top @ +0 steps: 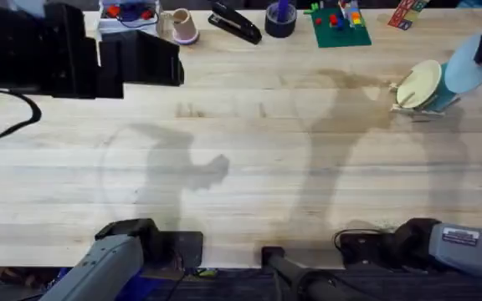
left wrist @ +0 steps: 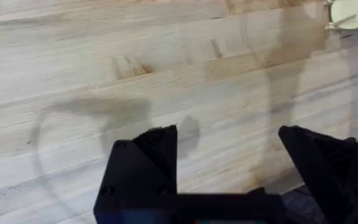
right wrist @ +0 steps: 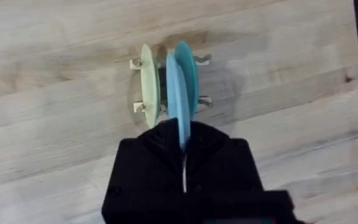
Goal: Pick up the plates from the table one by one and place each into a slot on the dish rack.
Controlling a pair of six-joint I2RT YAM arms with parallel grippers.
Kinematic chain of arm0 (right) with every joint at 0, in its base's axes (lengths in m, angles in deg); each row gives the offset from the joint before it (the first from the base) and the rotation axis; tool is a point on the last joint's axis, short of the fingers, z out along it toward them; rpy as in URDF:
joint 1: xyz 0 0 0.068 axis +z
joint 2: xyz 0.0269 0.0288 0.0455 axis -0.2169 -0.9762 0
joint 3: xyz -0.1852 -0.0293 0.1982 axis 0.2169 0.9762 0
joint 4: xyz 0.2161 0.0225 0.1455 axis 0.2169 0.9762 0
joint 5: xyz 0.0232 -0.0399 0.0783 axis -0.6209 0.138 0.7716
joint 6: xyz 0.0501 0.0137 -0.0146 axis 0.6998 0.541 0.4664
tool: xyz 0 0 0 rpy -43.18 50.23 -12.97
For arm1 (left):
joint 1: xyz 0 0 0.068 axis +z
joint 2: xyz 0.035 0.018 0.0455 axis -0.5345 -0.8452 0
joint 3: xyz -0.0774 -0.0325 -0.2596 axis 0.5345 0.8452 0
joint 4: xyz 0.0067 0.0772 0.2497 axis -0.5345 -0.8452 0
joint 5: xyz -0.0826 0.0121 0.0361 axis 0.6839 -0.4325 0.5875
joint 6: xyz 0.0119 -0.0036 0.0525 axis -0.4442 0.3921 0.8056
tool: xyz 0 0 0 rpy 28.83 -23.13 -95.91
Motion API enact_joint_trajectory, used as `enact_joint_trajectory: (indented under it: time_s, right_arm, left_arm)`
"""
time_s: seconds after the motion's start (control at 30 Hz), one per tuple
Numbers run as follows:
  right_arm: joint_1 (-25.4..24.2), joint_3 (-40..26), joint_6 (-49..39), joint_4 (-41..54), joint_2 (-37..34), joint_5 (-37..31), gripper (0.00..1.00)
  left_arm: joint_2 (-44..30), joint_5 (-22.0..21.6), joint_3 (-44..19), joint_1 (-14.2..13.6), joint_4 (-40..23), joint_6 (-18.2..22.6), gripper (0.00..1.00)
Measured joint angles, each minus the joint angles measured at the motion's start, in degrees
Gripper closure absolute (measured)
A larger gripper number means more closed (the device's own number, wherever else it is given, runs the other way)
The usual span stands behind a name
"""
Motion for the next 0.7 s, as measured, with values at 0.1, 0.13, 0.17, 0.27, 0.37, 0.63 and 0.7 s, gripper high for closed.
enact_joint_trajectory:
  time_s: [0.1, 0.13, 0.17, 0.27, 0.37, 0.63, 0.7]
  right_arm:
    - [0.00, 0.00, -0.05, -0.21, -0.17, 0.00, 0.973]
    - [0.00, 0.00, -0.09, -0.26, -0.24, 0.00, 0.973]
    - [0.00, 0.00, -0.19, -0.28, -0.44, 0.00, 0.973]
    - [0.00, 0.00, -0.22, -0.26, -1.29, 0.02, 0.973]
    - [0.00, 0.00, -0.22, -0.28, -2.33, 0.02, 0.973]
    - [0.00, 0.00, -0.24, -1.08, -3.35, 0.22, 0.973]
    - [0.00, 0.00, -0.24, -1.26, -3.81, 0.30, 0.973]
  left_arm:
    - [0.00, 0.00, 0.02, 0.00, 0.00, 0.00, 0.007]
    - [0.00, 0.00, 0.02, 0.00, -0.01, 0.00, 0.007]
    - [0.00, 0.00, 0.02, 0.00, -0.02, 0.00, 0.006]
    - [0.00, 0.00, 0.02, 0.00, 0.00, 0.00, 0.006]
    - [0.00, 0.00, 0.01, 0.00, 0.00, 0.00, 0.006]
    - [0.00, 0.00, 0.02, 0.00, 0.00, 0.00, 0.007]
    - [0.00, 0.00, 0.02, 0.00, -0.02, 0.00, 0.007]
